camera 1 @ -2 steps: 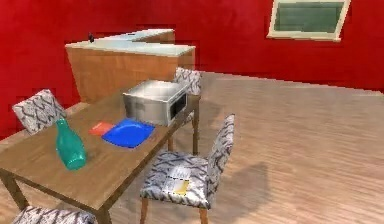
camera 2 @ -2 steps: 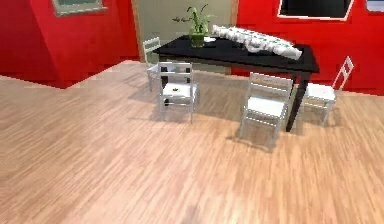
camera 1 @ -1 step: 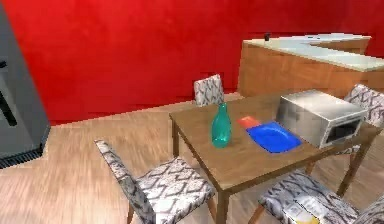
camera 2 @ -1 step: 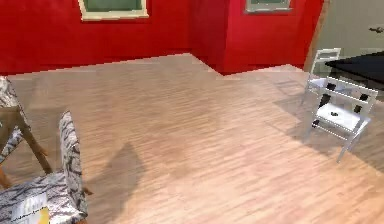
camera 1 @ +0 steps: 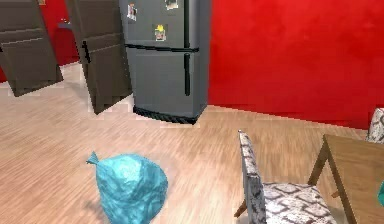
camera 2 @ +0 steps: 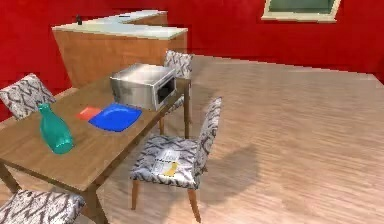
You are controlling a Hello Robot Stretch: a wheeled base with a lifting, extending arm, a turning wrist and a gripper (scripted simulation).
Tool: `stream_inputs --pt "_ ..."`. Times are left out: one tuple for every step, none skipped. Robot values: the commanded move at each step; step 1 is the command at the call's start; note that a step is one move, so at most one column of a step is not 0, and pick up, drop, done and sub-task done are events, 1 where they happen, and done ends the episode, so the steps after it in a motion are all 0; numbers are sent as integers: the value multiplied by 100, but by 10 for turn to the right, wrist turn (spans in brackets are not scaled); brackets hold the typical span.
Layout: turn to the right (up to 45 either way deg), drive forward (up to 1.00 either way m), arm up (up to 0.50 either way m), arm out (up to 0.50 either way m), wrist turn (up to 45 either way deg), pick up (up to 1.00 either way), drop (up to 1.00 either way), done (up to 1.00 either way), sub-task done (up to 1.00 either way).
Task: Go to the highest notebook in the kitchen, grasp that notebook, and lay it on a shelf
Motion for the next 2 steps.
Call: stream_inputs --pt "-240 0 0 0 0 0 0 0 0" --pt "-30 0 0 0 0 0 0 0 0"
